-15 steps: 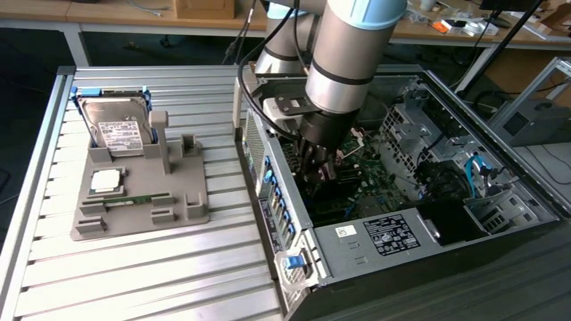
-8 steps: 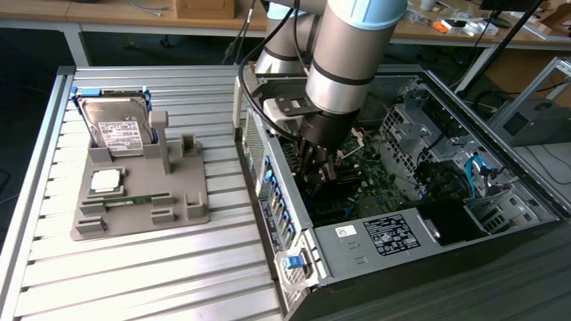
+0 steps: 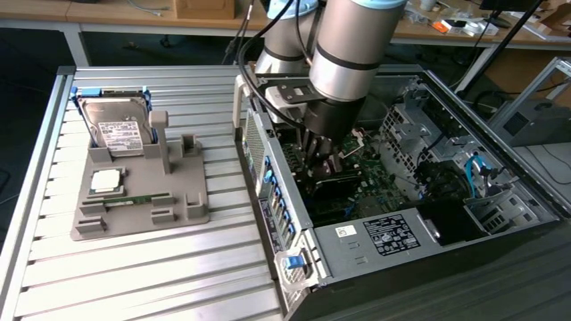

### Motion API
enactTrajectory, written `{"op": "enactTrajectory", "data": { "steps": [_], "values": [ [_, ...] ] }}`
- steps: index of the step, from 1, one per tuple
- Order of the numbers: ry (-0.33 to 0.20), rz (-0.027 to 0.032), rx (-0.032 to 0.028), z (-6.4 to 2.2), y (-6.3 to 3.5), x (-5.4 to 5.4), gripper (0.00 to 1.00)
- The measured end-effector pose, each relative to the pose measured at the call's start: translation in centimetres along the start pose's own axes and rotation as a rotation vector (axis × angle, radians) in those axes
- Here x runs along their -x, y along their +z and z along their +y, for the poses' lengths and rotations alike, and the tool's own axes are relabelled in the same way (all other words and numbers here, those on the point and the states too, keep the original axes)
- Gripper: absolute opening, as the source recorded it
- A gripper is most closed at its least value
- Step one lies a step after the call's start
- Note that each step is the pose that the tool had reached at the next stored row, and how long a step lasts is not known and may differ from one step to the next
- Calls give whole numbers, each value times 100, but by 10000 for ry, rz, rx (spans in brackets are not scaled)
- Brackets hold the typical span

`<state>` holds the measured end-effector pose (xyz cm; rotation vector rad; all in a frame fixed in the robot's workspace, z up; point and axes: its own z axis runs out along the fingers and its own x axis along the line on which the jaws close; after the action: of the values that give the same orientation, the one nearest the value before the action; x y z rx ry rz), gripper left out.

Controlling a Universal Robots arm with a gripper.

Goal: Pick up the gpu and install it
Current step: 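Press down on the gpu until it lock into place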

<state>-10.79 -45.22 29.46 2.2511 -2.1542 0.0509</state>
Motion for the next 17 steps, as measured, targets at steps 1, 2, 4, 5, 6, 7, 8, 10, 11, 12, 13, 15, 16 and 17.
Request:
{"op": "enactTrajectory", "data": {
  "steps": [1,2,4,5,6,7,8,10,11,12,13,15,16,17],
  "values": [
    [1,0,0,5,0,0,11],
    [1,2,2,8,-1,0,11],
    [1,1,-1,24,-1,0,11],
    [1,2,-2,34,-1,2,11],
    [0,2,-4,45,-1,4,11],
    [0,2,-4,52,-1,7,11],
    [0,1,-4,56,-1,9,11],
    [1,1,-4,63,-2,21,11],
    [1,1,-4,71,-2,21,11],
    [1,2,-4,82,-2,21,11],
    [0,-3,-5,96,-2,23,11],
    [-1,-6,-4,100,1,8,11],
    [0,-7,-5,101,7,-1,11],
    [1,-9,-6,102,19,-3,11]
  ]
}}
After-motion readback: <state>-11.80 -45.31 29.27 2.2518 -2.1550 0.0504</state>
